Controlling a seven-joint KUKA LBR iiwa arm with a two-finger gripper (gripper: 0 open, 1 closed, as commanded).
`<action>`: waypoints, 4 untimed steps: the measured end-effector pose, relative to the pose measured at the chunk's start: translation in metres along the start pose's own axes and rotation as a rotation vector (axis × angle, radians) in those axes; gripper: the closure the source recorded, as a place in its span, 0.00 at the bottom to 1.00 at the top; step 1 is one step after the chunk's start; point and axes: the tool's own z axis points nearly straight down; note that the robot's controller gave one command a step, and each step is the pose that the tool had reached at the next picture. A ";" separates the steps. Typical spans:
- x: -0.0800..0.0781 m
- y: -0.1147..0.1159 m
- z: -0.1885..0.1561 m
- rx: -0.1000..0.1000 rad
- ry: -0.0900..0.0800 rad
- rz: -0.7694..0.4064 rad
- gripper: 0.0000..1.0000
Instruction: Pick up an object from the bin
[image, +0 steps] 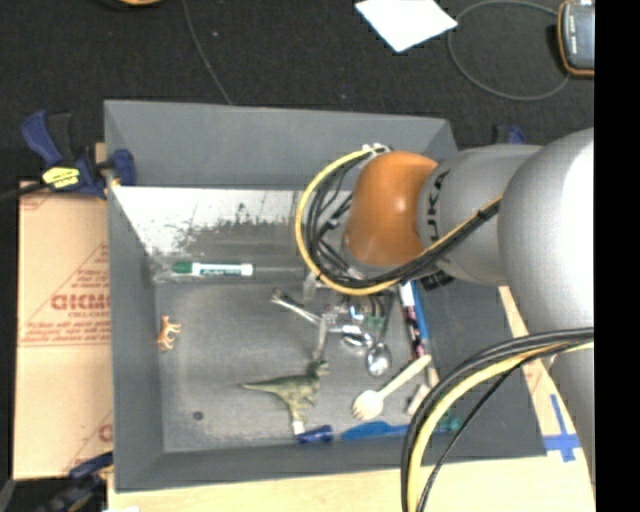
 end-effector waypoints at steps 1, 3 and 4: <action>-0.003 -0.013 -0.083 0.000 -0.012 0.078 0.00; -0.011 0.004 -0.002 -0.003 -0.022 0.227 0.00; -0.002 -0.003 -0.009 0.000 -0.004 0.016 1.00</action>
Offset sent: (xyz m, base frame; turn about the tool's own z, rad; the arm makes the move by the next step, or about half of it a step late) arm -0.0015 -0.0008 0.0069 0.0068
